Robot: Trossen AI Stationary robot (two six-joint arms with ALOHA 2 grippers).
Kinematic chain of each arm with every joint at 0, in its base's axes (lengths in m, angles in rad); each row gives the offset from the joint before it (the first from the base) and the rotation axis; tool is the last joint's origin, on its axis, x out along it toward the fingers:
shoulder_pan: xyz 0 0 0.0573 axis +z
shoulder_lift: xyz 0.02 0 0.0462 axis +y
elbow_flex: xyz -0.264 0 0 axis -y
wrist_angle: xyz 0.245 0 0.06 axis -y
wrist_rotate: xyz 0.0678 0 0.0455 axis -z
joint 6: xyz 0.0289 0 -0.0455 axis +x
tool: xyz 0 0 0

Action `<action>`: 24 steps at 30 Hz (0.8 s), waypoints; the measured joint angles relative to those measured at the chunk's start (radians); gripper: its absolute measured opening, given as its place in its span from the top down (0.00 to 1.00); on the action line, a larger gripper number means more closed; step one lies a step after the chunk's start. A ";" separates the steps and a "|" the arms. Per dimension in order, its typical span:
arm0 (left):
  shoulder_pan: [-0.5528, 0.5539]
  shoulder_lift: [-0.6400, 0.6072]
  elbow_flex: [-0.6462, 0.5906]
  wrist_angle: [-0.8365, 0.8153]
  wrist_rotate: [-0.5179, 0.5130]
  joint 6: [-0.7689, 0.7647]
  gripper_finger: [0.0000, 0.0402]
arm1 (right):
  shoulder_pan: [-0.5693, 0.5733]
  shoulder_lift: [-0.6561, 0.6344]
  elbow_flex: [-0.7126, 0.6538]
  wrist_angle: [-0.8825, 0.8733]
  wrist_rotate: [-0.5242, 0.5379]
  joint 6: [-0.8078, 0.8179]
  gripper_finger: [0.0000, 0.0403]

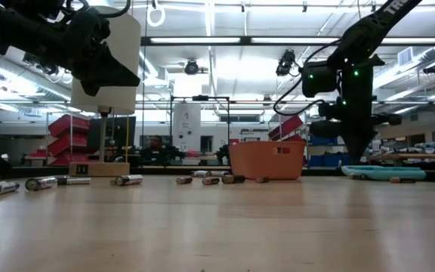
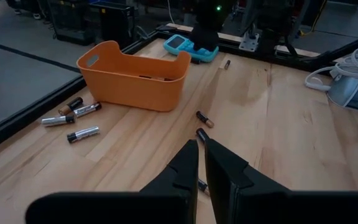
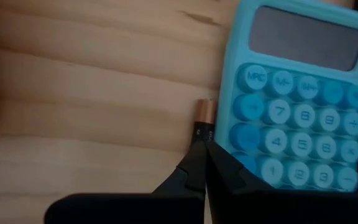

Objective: Sort batteries
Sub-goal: Put the black battery into the orange bin

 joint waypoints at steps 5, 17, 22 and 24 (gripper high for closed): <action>0.000 0.000 0.000 0.000 0.000 0.003 0.92 | -0.024 0.000 -0.059 0.086 -0.008 0.001 1.00; 0.000 0.000 0.000 0.000 0.000 0.003 0.92 | -0.048 0.000 -0.115 0.163 -0.003 -0.004 0.99; 0.000 0.000 0.000 0.000 0.000 0.002 0.92 | -0.051 0.000 -0.116 0.174 -0.002 -0.006 0.95; 0.000 0.000 0.000 0.000 0.000 0.002 0.92 | -0.054 0.000 -0.116 0.181 -0.002 -0.006 0.93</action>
